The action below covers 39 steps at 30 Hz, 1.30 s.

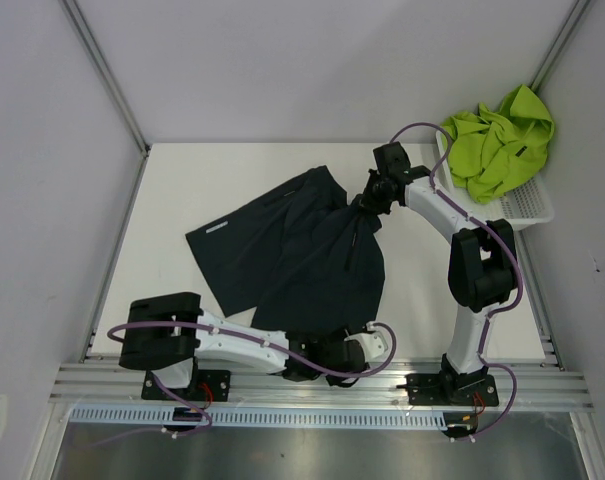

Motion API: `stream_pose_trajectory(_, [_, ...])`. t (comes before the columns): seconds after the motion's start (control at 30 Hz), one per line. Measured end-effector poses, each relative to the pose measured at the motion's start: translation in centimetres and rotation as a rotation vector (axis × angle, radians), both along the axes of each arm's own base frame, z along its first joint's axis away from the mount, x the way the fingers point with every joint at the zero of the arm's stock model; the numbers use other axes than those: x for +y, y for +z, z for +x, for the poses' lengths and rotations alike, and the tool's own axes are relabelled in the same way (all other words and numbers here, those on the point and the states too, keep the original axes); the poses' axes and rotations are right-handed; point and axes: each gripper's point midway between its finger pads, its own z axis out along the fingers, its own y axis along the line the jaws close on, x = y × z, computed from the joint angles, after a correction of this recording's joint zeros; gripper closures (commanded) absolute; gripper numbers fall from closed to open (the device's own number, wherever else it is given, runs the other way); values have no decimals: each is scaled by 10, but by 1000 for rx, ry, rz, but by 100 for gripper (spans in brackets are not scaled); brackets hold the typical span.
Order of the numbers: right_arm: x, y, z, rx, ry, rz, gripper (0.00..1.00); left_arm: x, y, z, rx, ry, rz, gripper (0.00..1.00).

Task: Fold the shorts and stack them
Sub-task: Flatten the shorts out

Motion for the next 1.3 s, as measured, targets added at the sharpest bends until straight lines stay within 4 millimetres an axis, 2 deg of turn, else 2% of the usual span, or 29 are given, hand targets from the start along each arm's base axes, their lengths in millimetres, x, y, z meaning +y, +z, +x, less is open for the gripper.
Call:
stream_pose_trajectory(0.07, [0, 0, 0, 0, 1, 1, 100, -1, 0, 5, -10, 17, -5, 57])
stream_pose_trajectory(0.13, [0, 0, 0, 0, 2, 1, 100, -1, 1, 11, -20, 35, -9, 61])
stream_pose_trajectory(0.2, [0, 0, 0, 0, 3, 2, 100, -1, 2, 20, -28, 61, -17, 72])
stream_pose_trajectory(0.23, [0, 0, 0, -1, 3, 2, 100, -2, 2, 23, -32, 72, -22, 78])
stream_pose_trajectory(0.27, [0, 0, 0, 0, 5, 4, 100, -2, 2, 26, -33, 83, -24, 92])
stream_pose_trajectory(0.3, [0, 1, 0, -1, 6, 6, 100, -2, 2, 29, -31, 93, -24, 100])
stream_pose_trajectory(0.47, [0, 1, 1, -3, 9, 15, 100, -8, 8, 36, -23, 114, -36, 100])
stream_pose_trajectory(0.6, [-2, 2, 3, -4, 5, 23, 100, -5, 13, 38, -18, 123, -37, 100])
stream_pose_trajectory(0.73, [-6, 3, 6, -5, -1, 32, 100, 2, 30, 41, -30, 148, -58, 100])
stream_pose_trajectory(0.9, [-17, 15, 10, -25, -24, 46, 100, 19, 69, 54, -94, 212, -108, 100])
stream_pose_trajectory(1.0, [-31, 30, 11, -44, -58, 54, 100, 34, 98, 63, -139, 264, -159, 100])
stream_pose_trajectory(1.1, [-48, 49, 11, -53, -108, 56, 100, 56, 141, 74, -195, 331, -255, 100])
stream_pose_trajectory(1.17, [-59, 61, 9, -60, -150, 55, 100, 74, 177, 80, -234, 380, -352, 100])
stream_pose_trajectory(1.3, [-76, 98, -5, -85, -232, 57, 100, 116, 244, 89, -295, 485, -572, 100])
